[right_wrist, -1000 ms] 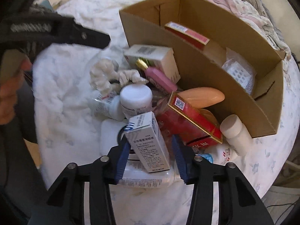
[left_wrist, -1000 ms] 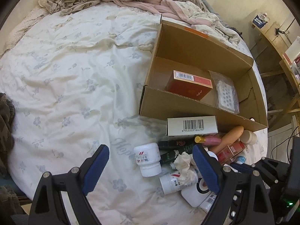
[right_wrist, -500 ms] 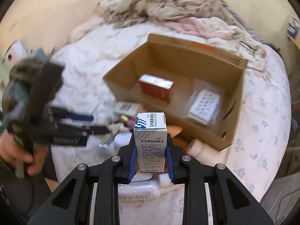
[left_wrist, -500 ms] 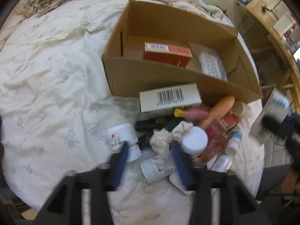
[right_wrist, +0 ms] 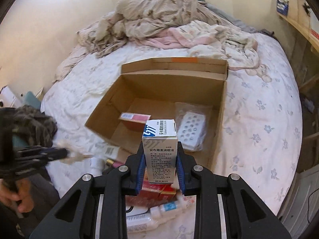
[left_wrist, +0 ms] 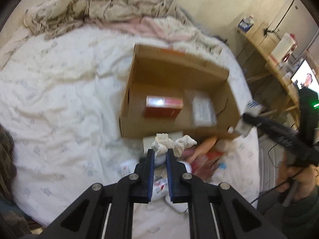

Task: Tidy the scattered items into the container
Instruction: 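Carry the tissue and white medicine box into the box and release both, then grasp a white pill bottle with each tool from the pile, then drop both white pill bottles into the box and open both tools, then grasp the red-and-white cigarette carton with the right tool, then lift the carton with the right tool while the left tool grasps a white bottle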

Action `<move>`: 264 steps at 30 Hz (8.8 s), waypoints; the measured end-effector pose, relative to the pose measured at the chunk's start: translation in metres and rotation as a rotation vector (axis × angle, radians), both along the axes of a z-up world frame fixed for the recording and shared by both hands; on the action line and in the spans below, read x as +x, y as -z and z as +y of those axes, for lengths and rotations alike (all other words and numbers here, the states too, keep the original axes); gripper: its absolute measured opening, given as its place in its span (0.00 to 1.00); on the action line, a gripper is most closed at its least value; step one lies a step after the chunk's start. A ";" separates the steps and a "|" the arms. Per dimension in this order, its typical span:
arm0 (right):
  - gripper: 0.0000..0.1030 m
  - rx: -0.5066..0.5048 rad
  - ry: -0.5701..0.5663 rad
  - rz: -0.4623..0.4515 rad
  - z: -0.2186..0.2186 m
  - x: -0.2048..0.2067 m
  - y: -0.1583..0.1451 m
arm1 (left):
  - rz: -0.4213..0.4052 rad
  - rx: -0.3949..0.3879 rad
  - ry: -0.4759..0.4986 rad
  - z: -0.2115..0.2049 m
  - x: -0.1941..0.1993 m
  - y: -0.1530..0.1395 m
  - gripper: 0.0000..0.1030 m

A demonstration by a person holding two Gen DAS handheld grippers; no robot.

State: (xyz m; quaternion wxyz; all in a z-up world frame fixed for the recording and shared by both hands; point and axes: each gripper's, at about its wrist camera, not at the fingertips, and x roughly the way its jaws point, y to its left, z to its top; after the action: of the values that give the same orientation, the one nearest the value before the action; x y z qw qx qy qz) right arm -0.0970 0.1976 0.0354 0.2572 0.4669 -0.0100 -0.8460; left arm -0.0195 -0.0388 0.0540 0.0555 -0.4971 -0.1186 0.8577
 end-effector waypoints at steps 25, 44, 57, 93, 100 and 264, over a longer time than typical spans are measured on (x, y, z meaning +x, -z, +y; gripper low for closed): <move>0.29 0.050 0.022 -0.092 -0.022 -0.043 0.029 | -0.201 -0.166 0.021 0.042 -0.171 0.098 0.11; 0.66 0.085 0.070 -0.129 -0.022 -0.052 0.041 | -0.187 -0.131 0.067 0.044 -0.162 0.081 0.67; 0.67 -0.058 0.004 -0.133 0.003 -0.002 0.008 | -0.100 -0.002 -0.018 -0.007 -0.045 0.026 0.77; 0.62 -0.017 0.200 -0.390 0.041 -0.007 0.090 | -0.436 -0.033 -0.130 -0.039 -0.029 0.146 0.41; 0.62 -0.090 0.147 -0.358 0.044 0.005 0.059 | -0.263 -0.086 -0.151 -0.038 -0.009 0.095 0.40; 0.88 -0.196 -0.035 -0.309 0.014 0.009 0.044 | -0.019 0.023 0.237 0.039 0.026 0.034 0.36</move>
State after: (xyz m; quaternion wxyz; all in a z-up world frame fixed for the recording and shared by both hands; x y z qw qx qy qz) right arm -0.0883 0.2114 -0.0083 0.3113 0.5643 -0.1236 -0.7546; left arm 0.0069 0.0003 0.0203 0.1610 -0.5151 -0.0693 0.8390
